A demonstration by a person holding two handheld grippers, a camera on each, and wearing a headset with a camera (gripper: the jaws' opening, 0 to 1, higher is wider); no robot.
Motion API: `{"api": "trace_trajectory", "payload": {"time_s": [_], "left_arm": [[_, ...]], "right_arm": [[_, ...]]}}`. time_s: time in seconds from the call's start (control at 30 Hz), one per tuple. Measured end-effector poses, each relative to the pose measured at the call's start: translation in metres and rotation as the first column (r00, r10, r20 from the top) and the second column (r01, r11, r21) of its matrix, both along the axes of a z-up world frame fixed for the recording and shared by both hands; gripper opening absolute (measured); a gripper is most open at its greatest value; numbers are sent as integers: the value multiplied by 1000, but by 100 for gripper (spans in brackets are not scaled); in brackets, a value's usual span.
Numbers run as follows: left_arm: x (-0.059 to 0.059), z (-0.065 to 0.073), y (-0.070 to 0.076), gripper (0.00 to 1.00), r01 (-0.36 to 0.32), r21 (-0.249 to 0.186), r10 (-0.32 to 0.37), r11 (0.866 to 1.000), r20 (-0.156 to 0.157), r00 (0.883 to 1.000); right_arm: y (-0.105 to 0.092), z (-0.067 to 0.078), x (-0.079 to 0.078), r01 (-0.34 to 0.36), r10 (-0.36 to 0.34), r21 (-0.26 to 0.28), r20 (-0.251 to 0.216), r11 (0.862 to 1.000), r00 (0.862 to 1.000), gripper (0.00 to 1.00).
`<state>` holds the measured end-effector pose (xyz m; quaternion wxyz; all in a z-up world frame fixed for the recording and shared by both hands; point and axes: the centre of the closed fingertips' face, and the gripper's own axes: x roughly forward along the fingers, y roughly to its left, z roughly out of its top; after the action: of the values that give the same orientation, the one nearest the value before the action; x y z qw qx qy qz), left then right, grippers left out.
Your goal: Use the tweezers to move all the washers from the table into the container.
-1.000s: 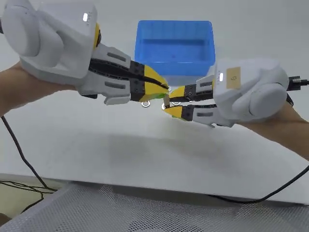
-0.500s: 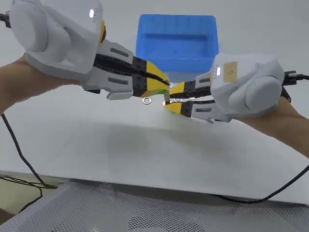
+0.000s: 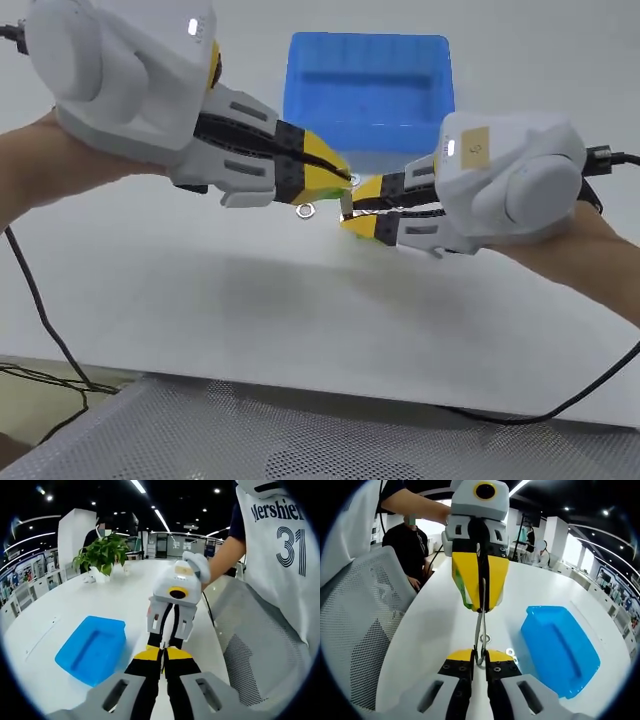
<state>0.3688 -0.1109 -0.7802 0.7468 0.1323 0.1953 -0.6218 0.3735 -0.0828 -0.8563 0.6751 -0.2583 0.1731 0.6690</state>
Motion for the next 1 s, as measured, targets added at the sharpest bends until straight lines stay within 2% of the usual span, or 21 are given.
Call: {"api": "trace_trajectory", "payload": {"time_s": [0.13, 0.27, 0.6, 0.8, 1.0], "left_arm": [[0, -5, -1, 6, 9, 7, -9, 1000, 11, 1000], [1, -3, -6, 6, -1, -13, 1, 1000, -1, 1000], [-1, -2, -1, 6, 8, 4, -8, 1000, -15, 1000], [2, 3, 7, 6, 4, -8, -4, 1000, -14, 1000], [6, 18, 12, 6, 7, -26, -7, 1000, 8, 1000]], "right_arm": [[0, 0, 0, 2, -2, -1, -6, 1000, 1000, 9], [-1, -1, 1, 8, -8, 1, -15, 1000, 1000, 9], [1, 0, -1, -2, 2, 2, -10, 1000, 1000, 8], [3, 8, 0, -2, 2, 18, -1, 1000, 1000, 8], [2, 25, 4, -4, 4, 40, 21, 999, 1000, 8]]}}
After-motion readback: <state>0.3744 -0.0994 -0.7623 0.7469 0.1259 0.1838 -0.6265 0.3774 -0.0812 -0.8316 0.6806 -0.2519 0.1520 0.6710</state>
